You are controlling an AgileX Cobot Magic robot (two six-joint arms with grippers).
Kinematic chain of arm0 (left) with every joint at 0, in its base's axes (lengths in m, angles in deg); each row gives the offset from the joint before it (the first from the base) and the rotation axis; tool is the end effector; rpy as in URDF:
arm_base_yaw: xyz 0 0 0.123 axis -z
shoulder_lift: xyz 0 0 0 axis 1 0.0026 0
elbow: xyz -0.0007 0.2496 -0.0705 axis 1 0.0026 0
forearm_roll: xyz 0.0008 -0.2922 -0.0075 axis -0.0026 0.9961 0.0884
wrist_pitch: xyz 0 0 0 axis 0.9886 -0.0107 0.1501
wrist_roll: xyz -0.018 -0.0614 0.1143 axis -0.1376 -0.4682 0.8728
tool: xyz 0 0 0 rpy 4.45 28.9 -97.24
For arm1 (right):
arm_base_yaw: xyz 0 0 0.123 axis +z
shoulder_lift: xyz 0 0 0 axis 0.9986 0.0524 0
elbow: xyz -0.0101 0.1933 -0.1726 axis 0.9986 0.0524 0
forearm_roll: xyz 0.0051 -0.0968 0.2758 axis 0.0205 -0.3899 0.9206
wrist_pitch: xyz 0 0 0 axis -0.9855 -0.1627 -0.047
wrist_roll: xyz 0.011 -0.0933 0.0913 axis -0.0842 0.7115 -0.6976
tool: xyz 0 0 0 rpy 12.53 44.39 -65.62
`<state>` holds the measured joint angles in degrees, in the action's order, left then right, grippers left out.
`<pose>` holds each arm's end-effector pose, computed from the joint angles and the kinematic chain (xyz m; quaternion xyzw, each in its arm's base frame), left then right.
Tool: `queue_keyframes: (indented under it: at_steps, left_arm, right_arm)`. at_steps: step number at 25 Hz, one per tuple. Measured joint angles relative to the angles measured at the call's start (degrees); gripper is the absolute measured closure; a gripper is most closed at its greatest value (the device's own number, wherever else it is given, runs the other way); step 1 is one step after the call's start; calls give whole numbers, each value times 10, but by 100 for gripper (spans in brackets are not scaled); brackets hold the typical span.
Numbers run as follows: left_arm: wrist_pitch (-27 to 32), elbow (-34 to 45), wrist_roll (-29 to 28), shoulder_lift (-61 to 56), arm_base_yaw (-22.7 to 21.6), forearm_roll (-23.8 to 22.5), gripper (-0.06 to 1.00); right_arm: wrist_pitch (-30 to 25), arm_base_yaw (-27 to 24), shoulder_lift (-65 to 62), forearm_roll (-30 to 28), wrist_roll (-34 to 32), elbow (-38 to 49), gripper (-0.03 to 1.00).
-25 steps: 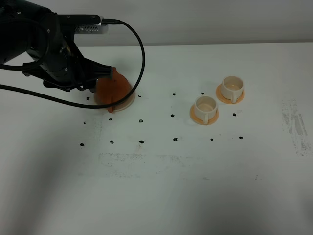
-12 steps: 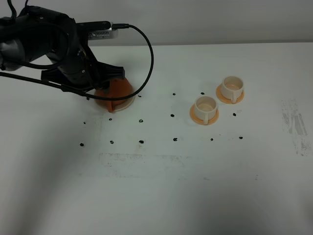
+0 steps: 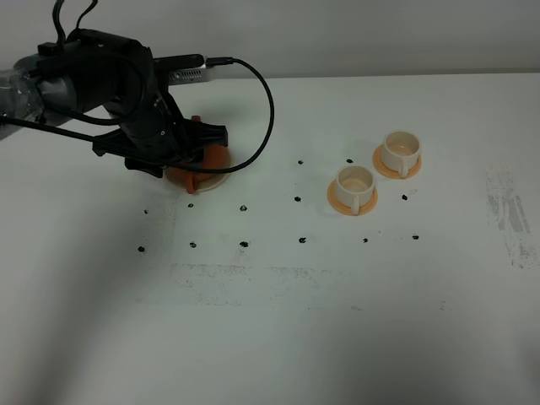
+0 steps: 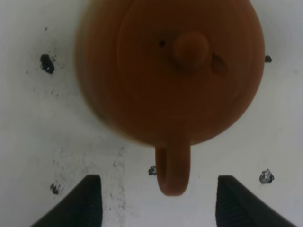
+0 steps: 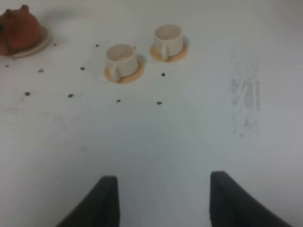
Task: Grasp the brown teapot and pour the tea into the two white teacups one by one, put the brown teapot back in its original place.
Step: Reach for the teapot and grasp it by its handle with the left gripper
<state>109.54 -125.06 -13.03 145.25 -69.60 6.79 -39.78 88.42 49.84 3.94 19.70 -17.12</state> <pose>0.4572 -0.1656 0.0941 -0.0134 0.9809 -0.0590 0.1847 0.0874 0.0241 0.2787 -0.0979 0.8493 0.0517 0.5162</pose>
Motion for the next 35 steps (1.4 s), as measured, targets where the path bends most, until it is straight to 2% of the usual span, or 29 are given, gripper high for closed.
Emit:
queue_keyframes:
  at_steps: [18,35]
  left_arm:
    - [-29,-1,0,17,0,19,40]
    - [-32,-1,0,17,0,24,43]
  right_arm:
    - [0,3,0,0,0,0,52]
    - [0,15,0,0,0,0,52]
